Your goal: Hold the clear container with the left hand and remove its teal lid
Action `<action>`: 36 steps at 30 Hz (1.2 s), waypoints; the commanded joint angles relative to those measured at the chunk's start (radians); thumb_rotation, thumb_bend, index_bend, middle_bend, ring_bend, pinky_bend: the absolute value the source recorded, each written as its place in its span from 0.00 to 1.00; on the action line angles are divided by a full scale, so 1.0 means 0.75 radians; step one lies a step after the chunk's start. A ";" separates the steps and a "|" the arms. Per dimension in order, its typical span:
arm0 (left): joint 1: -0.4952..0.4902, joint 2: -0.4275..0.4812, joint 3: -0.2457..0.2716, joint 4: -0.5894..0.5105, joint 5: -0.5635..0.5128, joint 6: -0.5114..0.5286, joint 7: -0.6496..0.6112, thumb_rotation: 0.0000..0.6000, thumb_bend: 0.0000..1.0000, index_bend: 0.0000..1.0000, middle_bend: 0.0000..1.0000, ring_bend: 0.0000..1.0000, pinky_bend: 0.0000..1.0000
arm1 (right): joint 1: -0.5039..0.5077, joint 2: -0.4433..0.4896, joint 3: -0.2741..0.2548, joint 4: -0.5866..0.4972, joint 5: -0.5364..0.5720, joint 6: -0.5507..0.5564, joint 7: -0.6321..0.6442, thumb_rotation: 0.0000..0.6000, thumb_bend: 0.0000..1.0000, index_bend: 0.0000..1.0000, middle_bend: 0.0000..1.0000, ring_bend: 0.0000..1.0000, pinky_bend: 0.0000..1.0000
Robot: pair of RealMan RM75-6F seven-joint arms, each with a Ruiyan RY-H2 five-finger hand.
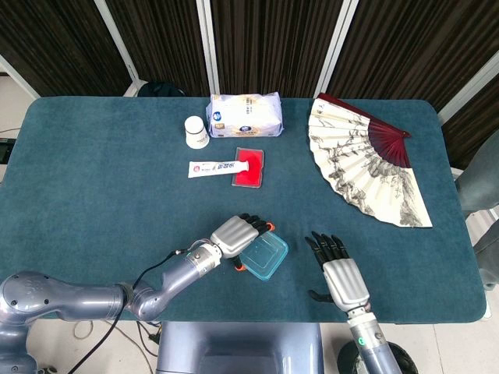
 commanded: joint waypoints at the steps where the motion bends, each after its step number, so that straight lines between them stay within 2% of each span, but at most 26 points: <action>1: -0.006 -0.011 -0.001 -0.002 -0.015 0.009 0.015 1.00 0.08 0.14 0.29 0.22 0.37 | 0.016 -0.043 0.030 -0.009 0.046 -0.005 -0.031 1.00 0.17 0.00 0.00 0.00 0.00; 18: -0.031 -0.122 -0.019 -0.024 -0.168 0.153 0.158 1.00 0.08 0.16 0.30 0.24 0.38 | 0.037 -0.155 0.046 -0.041 0.154 0.025 -0.097 1.00 0.17 0.00 0.00 0.00 0.00; 36: -0.013 -0.138 -0.033 -0.101 -0.309 0.251 0.225 1.00 0.09 0.17 0.31 0.24 0.39 | 0.029 -0.239 0.043 -0.054 0.283 0.068 -0.136 1.00 0.17 0.00 0.00 0.00 0.00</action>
